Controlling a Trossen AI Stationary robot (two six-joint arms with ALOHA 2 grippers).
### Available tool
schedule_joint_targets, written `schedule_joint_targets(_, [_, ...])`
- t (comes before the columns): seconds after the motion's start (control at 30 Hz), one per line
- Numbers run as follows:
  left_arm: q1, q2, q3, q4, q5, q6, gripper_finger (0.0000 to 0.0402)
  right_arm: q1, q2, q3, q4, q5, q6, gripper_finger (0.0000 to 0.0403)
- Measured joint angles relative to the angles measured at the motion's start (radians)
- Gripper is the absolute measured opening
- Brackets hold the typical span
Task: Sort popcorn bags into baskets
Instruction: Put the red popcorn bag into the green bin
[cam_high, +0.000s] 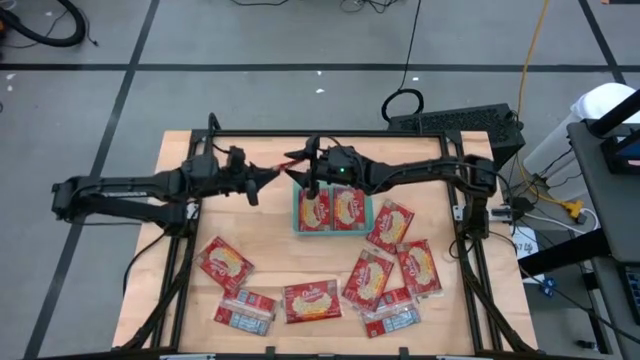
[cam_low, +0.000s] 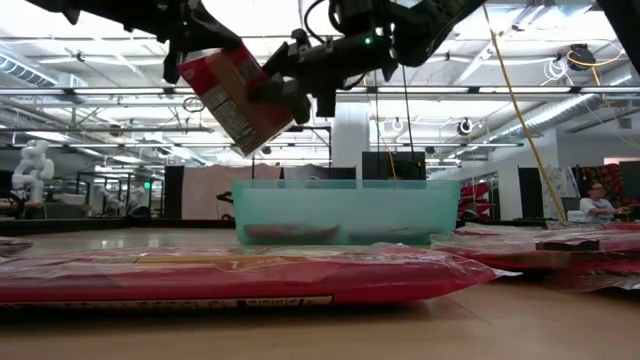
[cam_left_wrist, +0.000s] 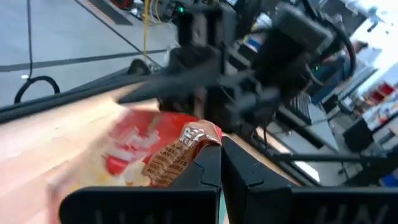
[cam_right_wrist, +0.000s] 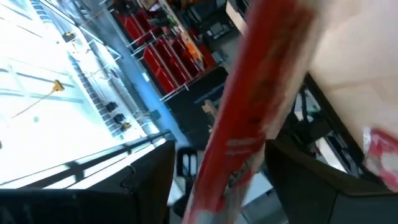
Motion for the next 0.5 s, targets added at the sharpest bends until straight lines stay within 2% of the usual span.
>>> schedule_joint_targets(0.17, [-0.034, 0.022, 0.0, -0.025, 0.0, 0.012, 0.0, -0.035, 0.002, 0.0, -0.003, -0.035, -0.056, 0.0198])
schedule_joint_targets(0.37, [-0.042, 0.061, 0.0, -0.041, 0.0, 0.012, 0.0005, -0.095, 0.002, 0.0, 0.004, -0.159, -0.149, 0.0117])
schedule_joint_targets(0.5, [-0.041, 0.096, 0.0, -0.043, 0.001, -0.005, 0.0009, -0.118, 0.002, 0.0, 0.001, -0.205, -0.203, 0.0063])
